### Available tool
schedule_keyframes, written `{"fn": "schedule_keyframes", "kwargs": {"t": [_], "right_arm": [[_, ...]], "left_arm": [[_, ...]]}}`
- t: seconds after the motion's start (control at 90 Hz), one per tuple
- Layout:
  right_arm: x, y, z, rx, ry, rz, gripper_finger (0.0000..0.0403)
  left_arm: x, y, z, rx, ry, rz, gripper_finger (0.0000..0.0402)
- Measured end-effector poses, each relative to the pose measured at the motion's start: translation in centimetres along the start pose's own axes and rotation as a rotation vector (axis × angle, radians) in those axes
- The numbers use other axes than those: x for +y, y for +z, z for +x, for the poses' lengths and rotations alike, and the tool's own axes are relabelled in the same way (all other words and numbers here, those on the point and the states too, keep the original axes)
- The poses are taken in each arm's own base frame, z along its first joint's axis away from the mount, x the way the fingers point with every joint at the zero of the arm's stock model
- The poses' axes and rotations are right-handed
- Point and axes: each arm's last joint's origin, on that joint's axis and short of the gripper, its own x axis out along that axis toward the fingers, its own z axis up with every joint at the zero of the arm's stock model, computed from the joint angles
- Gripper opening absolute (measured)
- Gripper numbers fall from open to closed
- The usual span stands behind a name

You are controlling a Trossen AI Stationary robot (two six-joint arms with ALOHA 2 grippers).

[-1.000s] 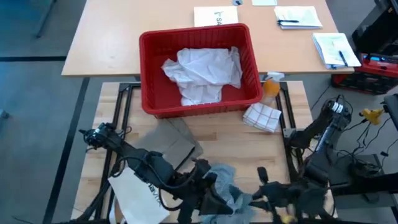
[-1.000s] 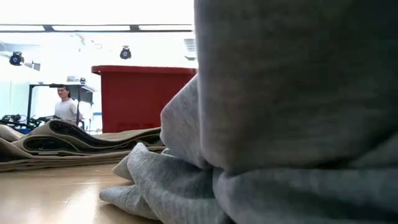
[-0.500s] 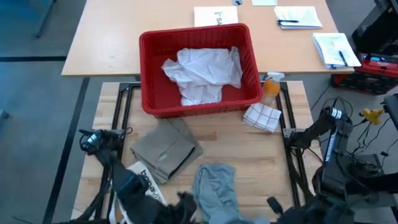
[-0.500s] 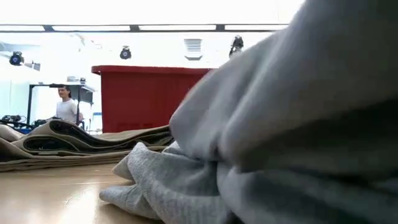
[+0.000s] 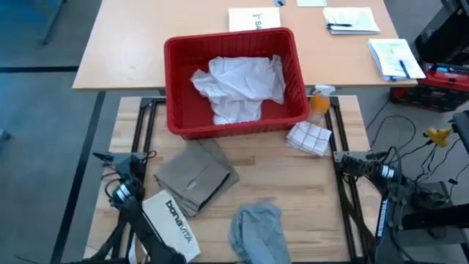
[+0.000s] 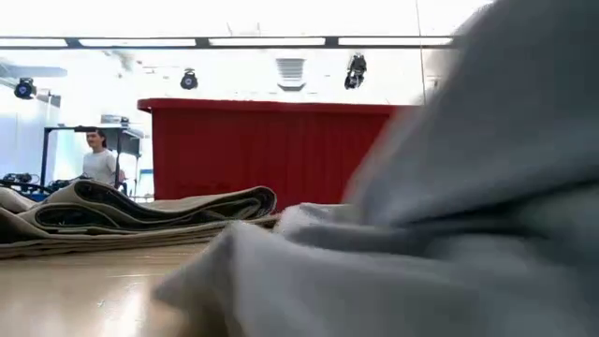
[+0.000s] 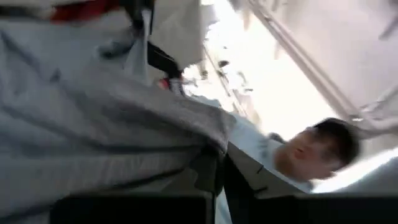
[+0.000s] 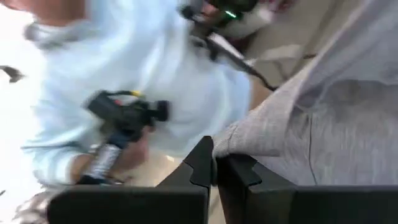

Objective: Fold laundry
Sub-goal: Fold the gray shirt

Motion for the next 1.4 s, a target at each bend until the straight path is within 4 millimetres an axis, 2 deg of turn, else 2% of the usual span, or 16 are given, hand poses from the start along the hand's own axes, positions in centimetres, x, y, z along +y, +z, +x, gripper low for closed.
{"fn": "schedule_keyframes", "kwargs": {"t": [0.111,0.211,0.311,0.389,0.511,0.589,0.656,0.756,0.833,0.956,1.044,1.178,1.4], "right_arm": [[0.4,0.0,0.7,0.045,0.060,0.012,0.0000],[0.3,-0.3,0.9,0.082,0.068,0.015,0.0000],[0.7,0.0,0.6,0.082,0.085,0.003,0.0000],[0.5,0.2,0.1,0.095,0.033,-0.023,0.0000],[-0.6,0.8,-1.2,0.140,-0.160,-0.081,0.0000],[-0.7,2.2,-2.7,0.121,-0.250,-0.121,0.0000],[-0.1,3.8,-4.2,0.088,-0.262,-0.138,0.0000],[0.9,5.6,-6.3,0.060,-0.276,-0.191,0.0000],[0.6,6.0,-8.2,0.114,-0.384,-0.203,0.0000],[0.1,6.4,-11.8,0.188,-0.623,-0.211,0.0000],[0.7,7.2,-14.5,0.170,-0.716,-0.230,0.0000],[1.2,8.2,-18.1,0.149,-0.836,-0.247,0.0000],[-1.4,9.3,-22.4,0.253,-1.138,-0.168,0.0000]], "left_arm": [[0.3,-0.5,0.7,0.074,-0.057,-0.058,0.0000],[0.5,-0.5,0.6,0.068,-0.099,-0.079,0.0000],[-0.3,-0.1,0.6,0.073,-0.126,-0.052,0.0000],[-0.9,0.9,0.6,0.055,-0.138,-0.008,0.0000],[-0.4,2.9,0.9,0.012,-0.078,0.043,0.0000],[0.0,4.3,1.1,-0.010,-0.039,0.053,0.0000],[-0.6,5.6,1.0,-0.034,-0.048,0.074,0.0000],[-3.0,8.0,0.5,-0.076,-0.077,0.122,0.0000],[-5.0,10.2,-0.3,-0.102,-0.049,0.202,0.0000],[-6.6,13.5,-2.2,-0.075,0.211,0.396,0.0000],[-7.5,15.6,-4.4,-0.046,0.423,0.502,0.0000],[-9.3,18.5,-7.4,-0.029,0.590,0.580,0.0000],[-8.9,23.5,-11.0,-0.027,0.857,0.635,0.0000]]}}
